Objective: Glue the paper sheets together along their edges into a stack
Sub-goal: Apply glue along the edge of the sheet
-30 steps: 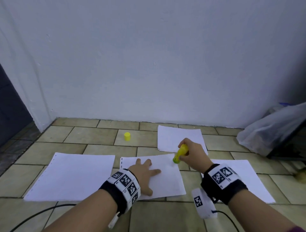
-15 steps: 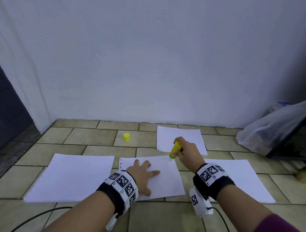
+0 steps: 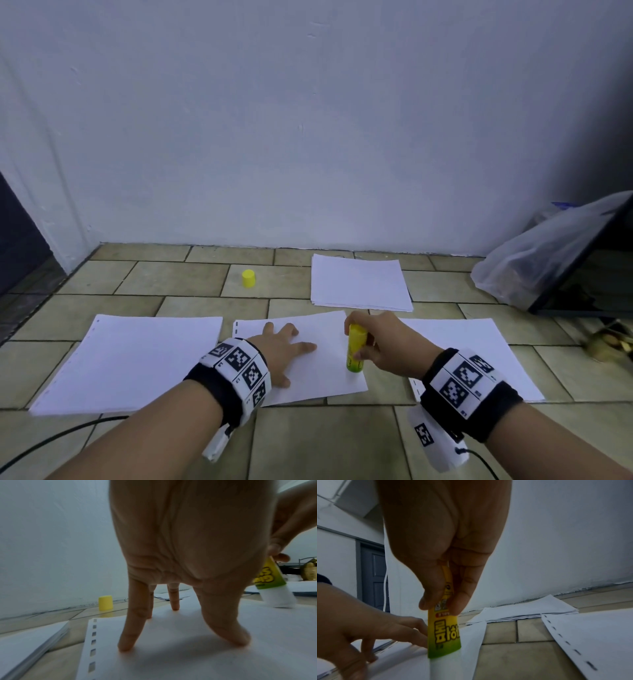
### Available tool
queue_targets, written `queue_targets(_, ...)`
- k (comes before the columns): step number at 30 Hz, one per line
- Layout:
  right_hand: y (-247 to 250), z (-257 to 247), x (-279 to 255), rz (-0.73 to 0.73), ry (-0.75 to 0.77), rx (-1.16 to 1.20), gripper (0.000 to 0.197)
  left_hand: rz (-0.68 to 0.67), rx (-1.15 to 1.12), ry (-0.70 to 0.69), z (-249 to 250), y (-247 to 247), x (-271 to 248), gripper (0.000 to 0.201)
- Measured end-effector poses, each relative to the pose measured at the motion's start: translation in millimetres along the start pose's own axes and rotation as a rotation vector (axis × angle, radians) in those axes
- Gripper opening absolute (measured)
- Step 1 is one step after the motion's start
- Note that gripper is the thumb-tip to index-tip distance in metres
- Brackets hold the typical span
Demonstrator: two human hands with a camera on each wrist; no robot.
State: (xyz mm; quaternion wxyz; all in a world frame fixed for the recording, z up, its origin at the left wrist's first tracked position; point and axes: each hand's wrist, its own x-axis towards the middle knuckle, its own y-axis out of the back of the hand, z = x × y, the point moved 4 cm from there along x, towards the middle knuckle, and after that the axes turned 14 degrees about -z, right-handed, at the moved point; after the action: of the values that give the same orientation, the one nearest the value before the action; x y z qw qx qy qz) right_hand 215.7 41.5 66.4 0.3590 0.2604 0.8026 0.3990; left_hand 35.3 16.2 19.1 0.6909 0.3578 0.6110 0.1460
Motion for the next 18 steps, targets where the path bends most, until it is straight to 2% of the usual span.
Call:
queue_targets(4, 3, 2, -5, -0.093, 0.019, -0.025, 0.029, -0.015, 0.076, 0.020, 0, 1, -7, 0.081)
queue_targets(6, 10, 5, -6, -0.098, 0.042, 0.050, 0.027, -0.045, 0.114, 0.025, 1, 1, -11, 0.084)
queue_targets(10, 33, 16, -8, 0.049, 0.067, 0.264, 0.027, -0.040, 0.117, 0.051, 0, 0, -16, 0.076)
queue_targets(13, 49, 23, -9, 0.145, 0.051, 0.328, 0.029, -0.037, 0.086, 0.072, -2, 0, -16, 0.070)
queue_targets(16, 57, 30, -8, 0.236, 0.015, 0.408, 0.027, 0.008, 0.103, 0.043, -2, -3, -14, 0.087)
queue_targets(18, 57, 33, -5, 0.283, -0.005, 0.472, 0.026, 0.059, 0.059, -0.046, 0, -6, -11, 0.091)
